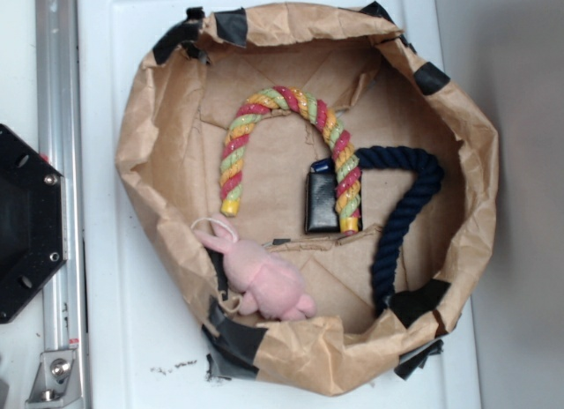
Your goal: Grab the multicolored rope.
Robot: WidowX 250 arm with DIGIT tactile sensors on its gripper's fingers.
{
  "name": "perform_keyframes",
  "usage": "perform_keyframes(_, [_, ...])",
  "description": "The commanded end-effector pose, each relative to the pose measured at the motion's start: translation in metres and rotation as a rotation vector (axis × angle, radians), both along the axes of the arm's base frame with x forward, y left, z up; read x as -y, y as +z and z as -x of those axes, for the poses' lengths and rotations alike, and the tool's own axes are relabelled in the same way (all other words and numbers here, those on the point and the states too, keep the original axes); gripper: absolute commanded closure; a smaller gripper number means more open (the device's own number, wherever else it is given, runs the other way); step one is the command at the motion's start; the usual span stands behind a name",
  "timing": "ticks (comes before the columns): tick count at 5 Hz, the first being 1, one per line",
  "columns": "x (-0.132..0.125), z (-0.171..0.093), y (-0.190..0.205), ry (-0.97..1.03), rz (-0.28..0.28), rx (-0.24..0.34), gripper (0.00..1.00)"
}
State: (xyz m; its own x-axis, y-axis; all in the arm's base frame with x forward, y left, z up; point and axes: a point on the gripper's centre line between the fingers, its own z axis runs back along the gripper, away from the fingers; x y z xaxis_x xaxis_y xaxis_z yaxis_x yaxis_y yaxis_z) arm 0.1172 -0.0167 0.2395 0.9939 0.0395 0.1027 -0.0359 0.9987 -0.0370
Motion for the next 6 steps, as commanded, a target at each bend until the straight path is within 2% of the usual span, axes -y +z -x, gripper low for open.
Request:
perform_keyframes(1, [0.0,0.0,0.0,0.0,0.0,0.0,0.0])
perform_keyframes(2, [-0.021,-0.05,-0.011,-0.198,-0.173,0.089,0.0])
perform_keyframes(3, [-0.036,-0.104,-0.042,-0.447,-0.225,0.133,0.0])
perform_keyframes(4, [-0.039,-0.155,-0.096,-0.706,-0.231,0.089,0.0])
perform_keyframes(5, [-0.031,-0.174,-0.151,-0.905,-0.211,0.003,0.0])
perform_keyframes(6, [-0.009,-0.169,-0.189,-1.069,-0.205,-0.045,0.0])
